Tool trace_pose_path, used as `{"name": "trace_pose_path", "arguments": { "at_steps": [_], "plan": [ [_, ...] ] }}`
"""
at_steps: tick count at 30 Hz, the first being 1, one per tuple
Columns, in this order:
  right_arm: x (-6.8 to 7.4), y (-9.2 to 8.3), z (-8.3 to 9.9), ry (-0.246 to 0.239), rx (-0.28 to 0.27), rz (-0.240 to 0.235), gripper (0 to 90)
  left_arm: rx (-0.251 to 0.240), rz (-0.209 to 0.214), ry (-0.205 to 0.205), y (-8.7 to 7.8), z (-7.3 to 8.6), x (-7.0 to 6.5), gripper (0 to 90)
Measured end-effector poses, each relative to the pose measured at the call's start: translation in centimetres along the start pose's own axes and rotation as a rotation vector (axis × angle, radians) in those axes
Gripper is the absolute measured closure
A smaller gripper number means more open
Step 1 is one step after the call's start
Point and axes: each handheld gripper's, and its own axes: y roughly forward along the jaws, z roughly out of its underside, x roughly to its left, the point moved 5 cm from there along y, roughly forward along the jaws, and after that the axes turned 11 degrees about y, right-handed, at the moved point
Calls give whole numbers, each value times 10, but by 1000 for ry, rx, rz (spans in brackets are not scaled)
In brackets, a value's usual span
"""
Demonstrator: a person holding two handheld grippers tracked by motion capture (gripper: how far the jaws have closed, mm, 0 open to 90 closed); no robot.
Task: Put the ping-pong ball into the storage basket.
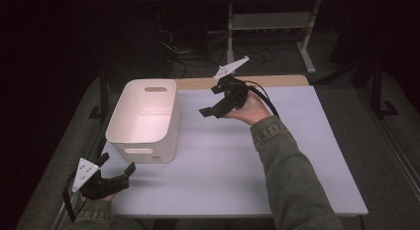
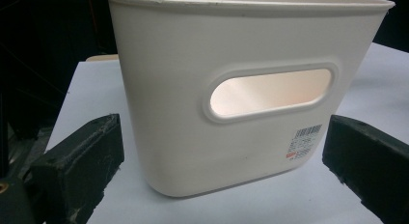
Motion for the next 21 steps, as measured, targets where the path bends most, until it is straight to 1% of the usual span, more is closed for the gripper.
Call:
{"name": "trace_pose_path", "arguments": {
  "at_steps": [10, 12, 21],
  "plan": [
    [-4, -11, 15, 18, -18, 24, 0, 3, -5, 0, 0, 0, 0, 3],
    [-5, -14, 19, 29, -24, 29, 0, 3, -6, 0, 0, 0, 0, 3],
    [-8, -28, 34, 49, -47, 46, 0, 2, -6, -1, 0, 0, 0, 3]
  ]
}}
